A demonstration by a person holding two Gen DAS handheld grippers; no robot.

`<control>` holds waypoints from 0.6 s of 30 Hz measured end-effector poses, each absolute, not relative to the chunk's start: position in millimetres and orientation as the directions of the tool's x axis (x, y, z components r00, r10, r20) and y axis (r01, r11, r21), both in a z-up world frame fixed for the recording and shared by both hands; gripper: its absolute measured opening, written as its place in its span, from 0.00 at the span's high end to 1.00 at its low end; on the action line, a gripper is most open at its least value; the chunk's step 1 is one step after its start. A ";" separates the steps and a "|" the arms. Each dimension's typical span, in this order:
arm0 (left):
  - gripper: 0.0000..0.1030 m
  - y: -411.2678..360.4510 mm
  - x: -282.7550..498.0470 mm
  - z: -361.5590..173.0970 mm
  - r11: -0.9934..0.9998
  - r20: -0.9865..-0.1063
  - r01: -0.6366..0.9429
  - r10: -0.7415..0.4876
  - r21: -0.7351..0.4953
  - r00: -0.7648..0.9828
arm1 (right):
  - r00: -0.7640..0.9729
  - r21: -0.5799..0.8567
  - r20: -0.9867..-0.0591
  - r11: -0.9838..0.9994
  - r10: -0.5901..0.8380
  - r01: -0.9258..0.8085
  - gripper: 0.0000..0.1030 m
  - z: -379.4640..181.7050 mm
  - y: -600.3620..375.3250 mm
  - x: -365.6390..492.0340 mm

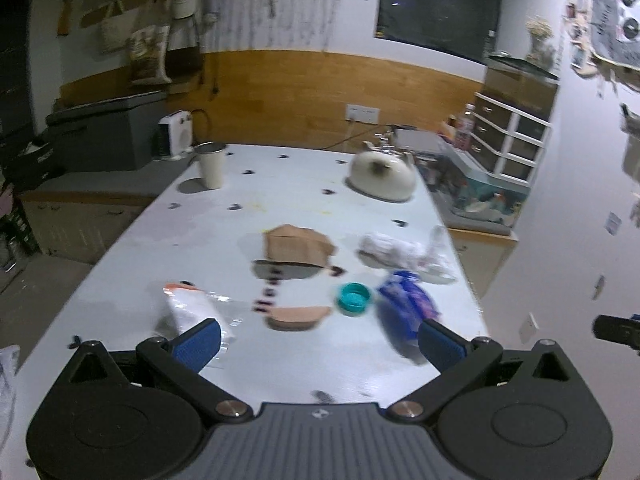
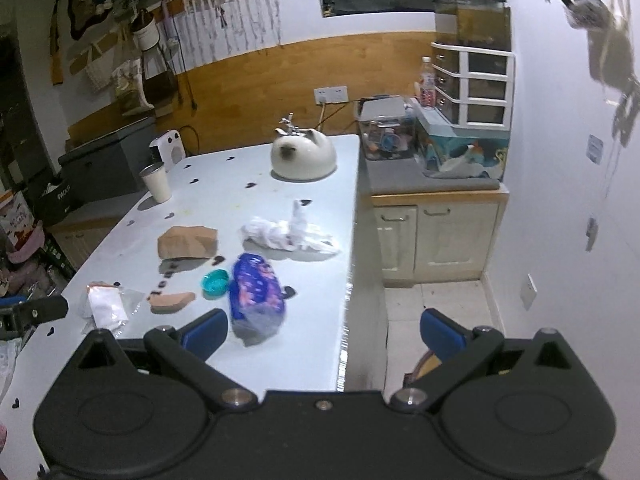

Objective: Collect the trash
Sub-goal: 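Lift both tools from the bin back toward the table, then grasp the clear plastic bag with the left tool while the right tool grasps the blue-purple wrapper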

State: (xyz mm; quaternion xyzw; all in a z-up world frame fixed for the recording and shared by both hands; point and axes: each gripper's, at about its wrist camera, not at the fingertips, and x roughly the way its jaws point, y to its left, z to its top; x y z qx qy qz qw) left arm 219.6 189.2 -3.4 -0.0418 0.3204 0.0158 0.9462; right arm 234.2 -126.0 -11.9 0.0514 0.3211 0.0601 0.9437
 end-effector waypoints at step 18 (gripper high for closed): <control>0.00 346.6 302.7 -68.5 0.984 -0.683 -0.148 0.044 -0.095 0.729 | 0.766 0.137 -0.631 0.989 0.124 -0.047 0.00 -32.3 -48.9 307.3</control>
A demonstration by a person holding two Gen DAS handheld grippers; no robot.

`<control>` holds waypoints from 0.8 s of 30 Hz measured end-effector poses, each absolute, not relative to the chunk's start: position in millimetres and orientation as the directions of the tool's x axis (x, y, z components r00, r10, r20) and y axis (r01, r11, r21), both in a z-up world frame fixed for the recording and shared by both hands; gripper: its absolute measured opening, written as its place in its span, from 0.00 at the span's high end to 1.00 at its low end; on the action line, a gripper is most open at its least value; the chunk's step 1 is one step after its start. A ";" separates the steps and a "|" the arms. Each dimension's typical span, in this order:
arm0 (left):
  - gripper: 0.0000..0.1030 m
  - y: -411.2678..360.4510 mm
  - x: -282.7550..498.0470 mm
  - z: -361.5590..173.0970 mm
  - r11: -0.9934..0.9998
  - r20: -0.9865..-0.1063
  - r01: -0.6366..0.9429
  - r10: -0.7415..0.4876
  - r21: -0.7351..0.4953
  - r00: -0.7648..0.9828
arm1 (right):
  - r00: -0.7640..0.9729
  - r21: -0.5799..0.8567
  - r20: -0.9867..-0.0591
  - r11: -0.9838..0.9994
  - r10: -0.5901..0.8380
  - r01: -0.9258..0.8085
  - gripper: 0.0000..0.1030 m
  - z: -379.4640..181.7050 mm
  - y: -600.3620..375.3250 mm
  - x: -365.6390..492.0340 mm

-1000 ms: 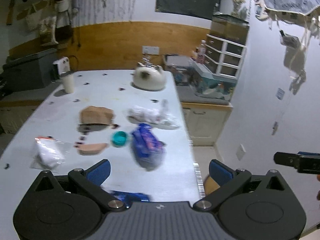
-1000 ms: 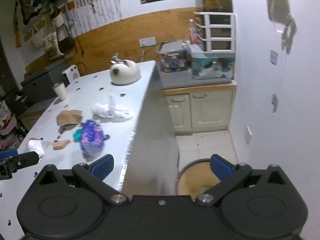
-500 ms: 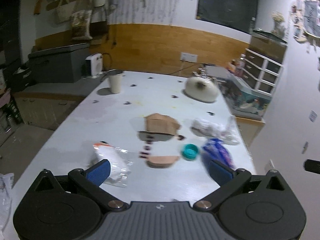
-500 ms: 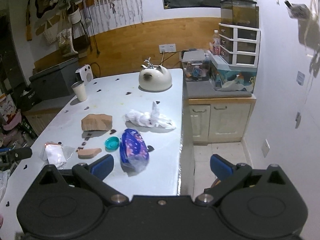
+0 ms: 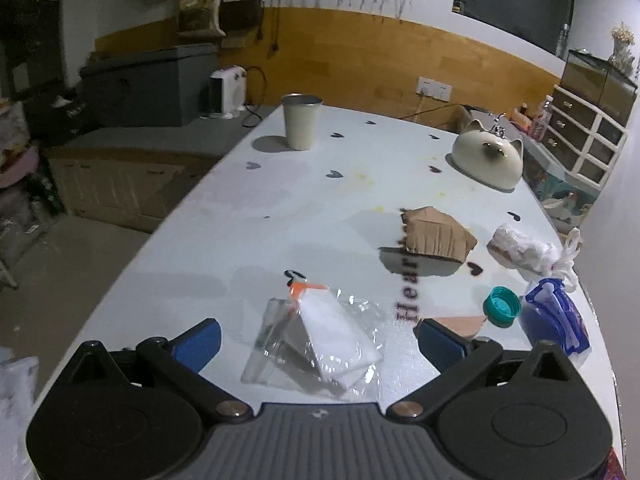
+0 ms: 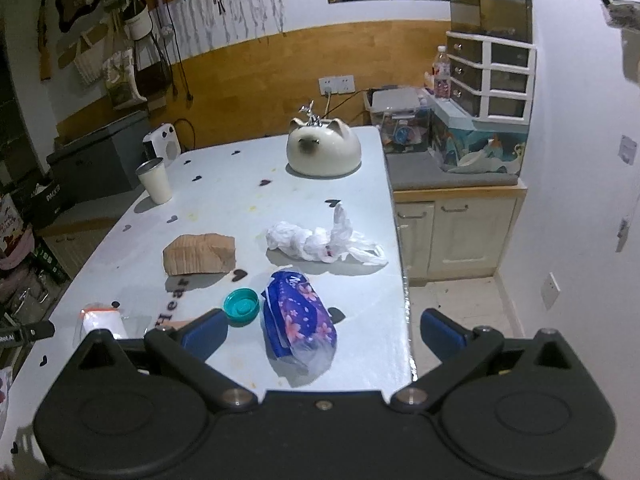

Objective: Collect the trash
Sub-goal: 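Grasp the clear plastic bag with the left tool while the right tool grasps the blue-purple wrapper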

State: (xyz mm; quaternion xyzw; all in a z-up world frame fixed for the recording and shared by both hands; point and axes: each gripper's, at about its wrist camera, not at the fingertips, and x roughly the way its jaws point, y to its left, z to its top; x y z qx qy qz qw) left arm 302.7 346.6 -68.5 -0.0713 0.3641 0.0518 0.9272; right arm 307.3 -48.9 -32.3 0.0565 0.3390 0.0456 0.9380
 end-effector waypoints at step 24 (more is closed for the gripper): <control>0.58 412.7 388.7 -155.2 0.808 -0.693 -0.147 -0.378 -0.571 0.614 | 0.640 0.075 -0.735 0.965 0.224 -0.251 0.01 -94.7 -17.4 423.3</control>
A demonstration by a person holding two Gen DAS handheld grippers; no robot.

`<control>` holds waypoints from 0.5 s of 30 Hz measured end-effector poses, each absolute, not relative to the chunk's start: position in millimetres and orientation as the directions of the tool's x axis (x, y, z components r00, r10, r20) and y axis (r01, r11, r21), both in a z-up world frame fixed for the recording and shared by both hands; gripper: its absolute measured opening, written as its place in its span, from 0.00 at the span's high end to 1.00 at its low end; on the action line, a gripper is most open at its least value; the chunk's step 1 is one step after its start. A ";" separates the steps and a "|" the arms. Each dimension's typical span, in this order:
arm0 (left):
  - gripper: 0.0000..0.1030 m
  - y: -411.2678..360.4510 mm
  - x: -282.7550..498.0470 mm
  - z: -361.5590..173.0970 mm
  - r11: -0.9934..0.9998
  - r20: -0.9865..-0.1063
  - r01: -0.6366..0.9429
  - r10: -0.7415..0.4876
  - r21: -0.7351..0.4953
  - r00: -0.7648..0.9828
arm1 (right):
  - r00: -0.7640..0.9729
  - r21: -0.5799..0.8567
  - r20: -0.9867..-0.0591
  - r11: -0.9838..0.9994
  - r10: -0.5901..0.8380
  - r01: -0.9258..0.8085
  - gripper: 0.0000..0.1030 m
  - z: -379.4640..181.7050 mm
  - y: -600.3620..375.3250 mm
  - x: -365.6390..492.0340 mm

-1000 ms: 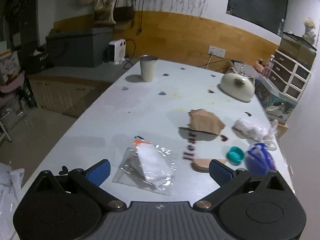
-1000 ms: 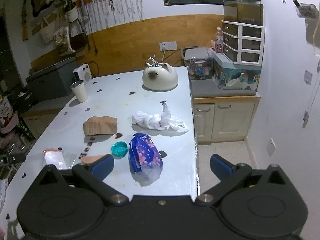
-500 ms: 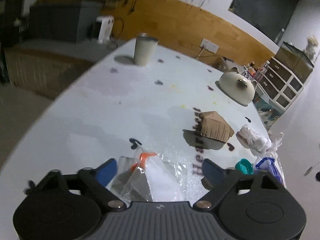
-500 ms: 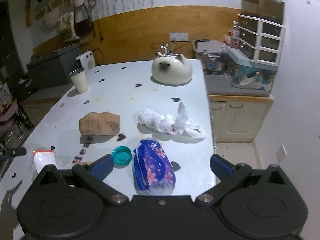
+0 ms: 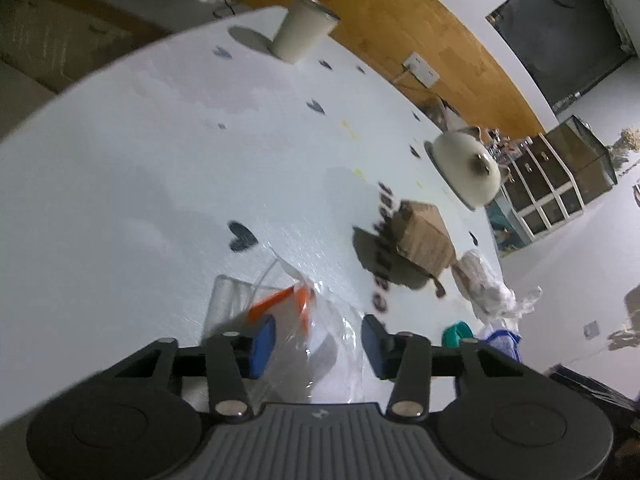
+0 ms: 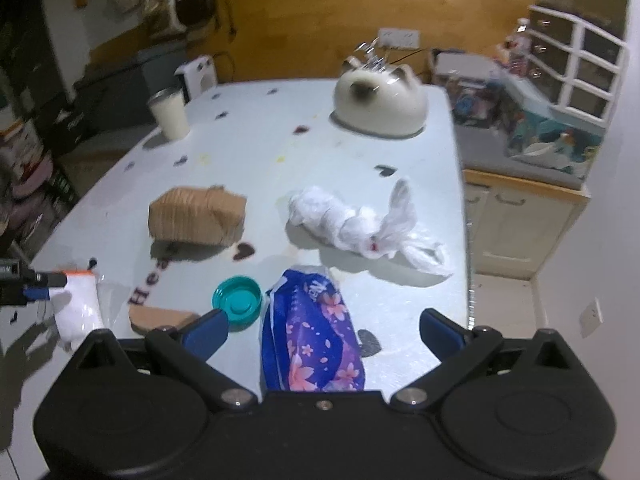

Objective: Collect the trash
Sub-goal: 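Grasp the clear plastic bag with the left tool while the right tool grasps the blue-purple wrapper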

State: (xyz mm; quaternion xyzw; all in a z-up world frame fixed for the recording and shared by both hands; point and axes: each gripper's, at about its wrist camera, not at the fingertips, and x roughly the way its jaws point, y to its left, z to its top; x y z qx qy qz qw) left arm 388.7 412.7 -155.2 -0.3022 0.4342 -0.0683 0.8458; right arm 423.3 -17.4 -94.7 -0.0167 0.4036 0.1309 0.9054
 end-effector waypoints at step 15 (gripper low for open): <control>0.81 379.9 401.3 -171.8 0.748 -0.690 -0.189 -0.441 -0.636 0.574 | 0.500 0.003 -0.846 0.938 0.187 -0.345 0.50 -151.4 22.2 457.0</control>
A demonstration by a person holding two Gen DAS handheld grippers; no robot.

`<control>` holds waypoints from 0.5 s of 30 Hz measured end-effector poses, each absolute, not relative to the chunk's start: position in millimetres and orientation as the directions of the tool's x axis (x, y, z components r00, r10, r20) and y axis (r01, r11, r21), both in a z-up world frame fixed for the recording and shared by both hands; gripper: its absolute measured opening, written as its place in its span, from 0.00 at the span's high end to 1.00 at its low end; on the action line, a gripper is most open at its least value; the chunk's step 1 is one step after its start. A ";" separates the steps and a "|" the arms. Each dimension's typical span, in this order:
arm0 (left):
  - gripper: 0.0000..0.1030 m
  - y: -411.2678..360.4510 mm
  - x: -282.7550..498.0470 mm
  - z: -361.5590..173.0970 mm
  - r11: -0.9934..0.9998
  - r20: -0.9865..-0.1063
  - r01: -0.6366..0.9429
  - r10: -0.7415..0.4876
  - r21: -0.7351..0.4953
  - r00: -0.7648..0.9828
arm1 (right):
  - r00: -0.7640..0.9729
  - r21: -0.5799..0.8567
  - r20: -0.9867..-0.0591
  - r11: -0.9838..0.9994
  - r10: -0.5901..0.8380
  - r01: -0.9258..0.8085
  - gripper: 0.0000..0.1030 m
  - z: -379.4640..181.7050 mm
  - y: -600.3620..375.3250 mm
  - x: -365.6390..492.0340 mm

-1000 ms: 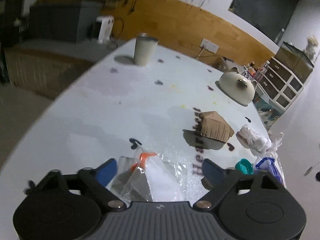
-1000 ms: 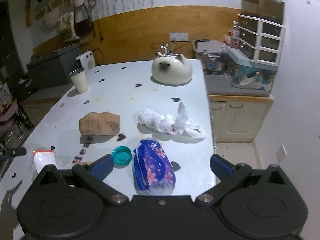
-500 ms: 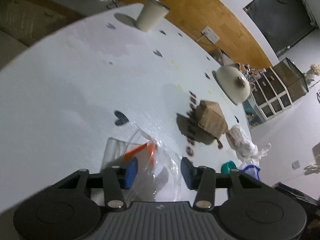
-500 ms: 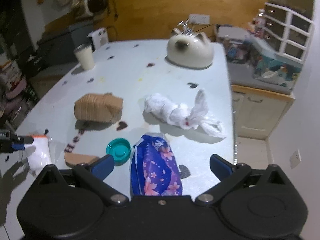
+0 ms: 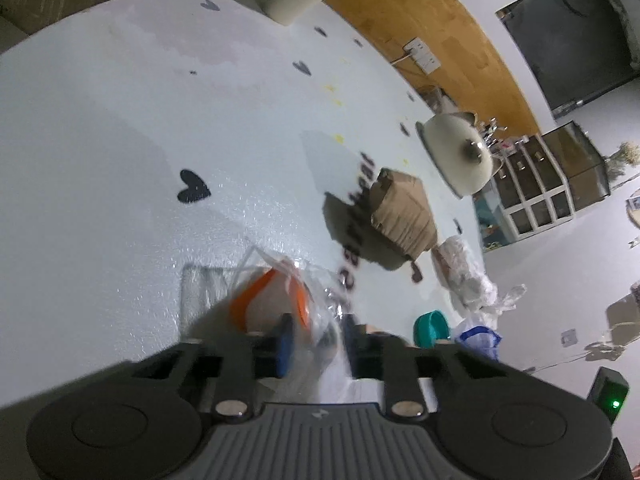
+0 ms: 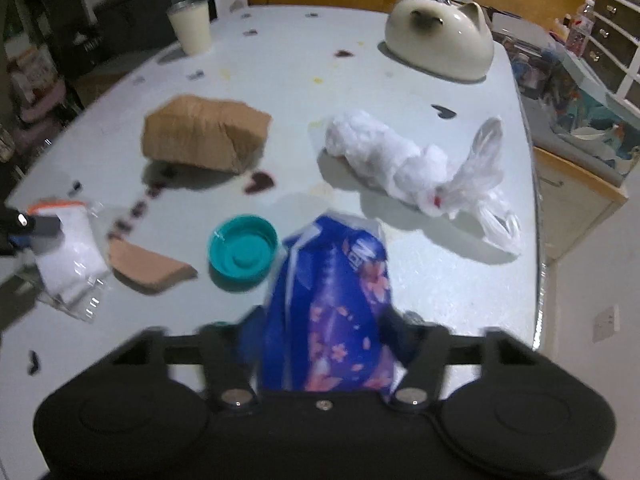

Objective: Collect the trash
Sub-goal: 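Grasp the clear plastic bag with the left tool while the right tool grasps the blue-purple wrapper, then lift the clear bag and blue-purple wrapper with both tools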

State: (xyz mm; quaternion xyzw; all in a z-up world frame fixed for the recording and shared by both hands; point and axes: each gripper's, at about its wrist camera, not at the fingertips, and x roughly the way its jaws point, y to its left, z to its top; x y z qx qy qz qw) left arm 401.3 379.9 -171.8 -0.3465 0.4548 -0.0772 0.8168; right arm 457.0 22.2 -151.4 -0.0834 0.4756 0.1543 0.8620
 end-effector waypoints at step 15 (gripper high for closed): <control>0.94 326.8 363.5 -112.0 0.913 -0.721 -0.050 -0.285 -0.405 0.632 | 0.534 0.065 -0.823 0.966 0.194 -0.251 0.78 -122.6 16.8 425.2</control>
